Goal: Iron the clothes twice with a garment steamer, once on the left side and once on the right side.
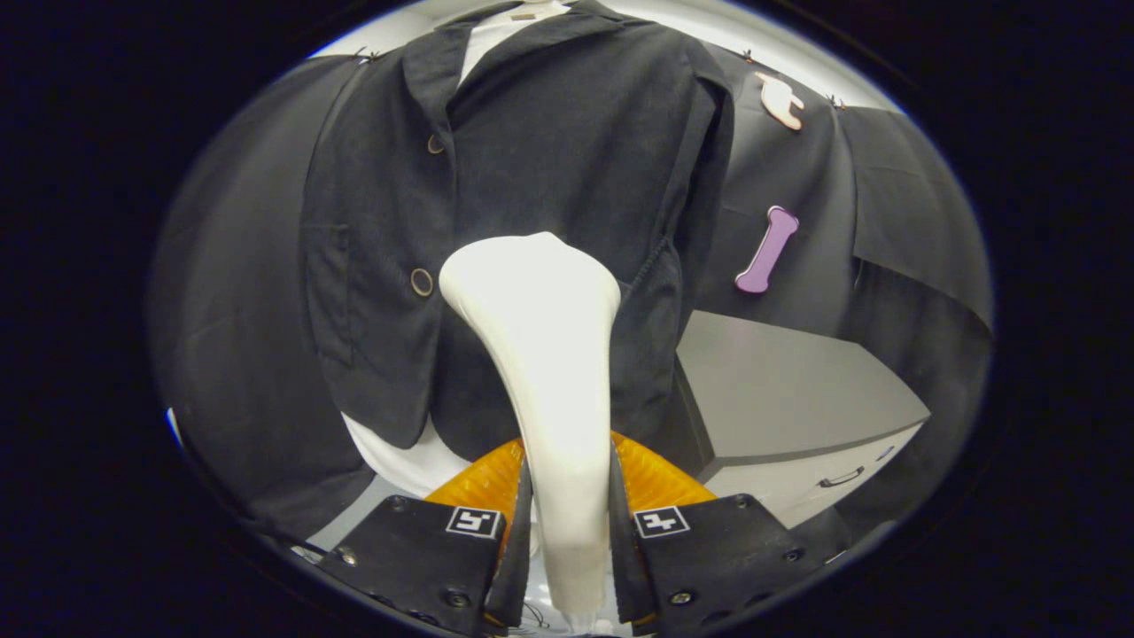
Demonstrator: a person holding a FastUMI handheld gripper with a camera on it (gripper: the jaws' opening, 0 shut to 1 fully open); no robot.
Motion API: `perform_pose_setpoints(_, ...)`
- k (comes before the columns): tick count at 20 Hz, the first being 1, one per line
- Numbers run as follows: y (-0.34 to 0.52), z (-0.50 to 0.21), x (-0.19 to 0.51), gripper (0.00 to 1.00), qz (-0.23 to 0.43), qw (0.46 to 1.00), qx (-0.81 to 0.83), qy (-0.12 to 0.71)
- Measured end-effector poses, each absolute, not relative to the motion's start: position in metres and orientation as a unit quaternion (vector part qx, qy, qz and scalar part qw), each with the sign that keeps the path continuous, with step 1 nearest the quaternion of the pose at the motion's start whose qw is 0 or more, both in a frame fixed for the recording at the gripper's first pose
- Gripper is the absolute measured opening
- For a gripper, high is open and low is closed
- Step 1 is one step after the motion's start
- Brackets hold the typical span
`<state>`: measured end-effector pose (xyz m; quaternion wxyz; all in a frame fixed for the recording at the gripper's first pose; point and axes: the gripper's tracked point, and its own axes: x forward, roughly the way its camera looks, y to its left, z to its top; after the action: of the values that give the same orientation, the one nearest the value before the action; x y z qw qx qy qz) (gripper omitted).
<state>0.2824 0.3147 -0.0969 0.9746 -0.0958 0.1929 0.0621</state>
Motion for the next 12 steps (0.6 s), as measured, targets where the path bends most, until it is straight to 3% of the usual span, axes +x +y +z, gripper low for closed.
perform_pose_setpoints(12, 0.31, -0.15, 0.281, 0.41, 0.057, 0.965, -0.098, 0.236)
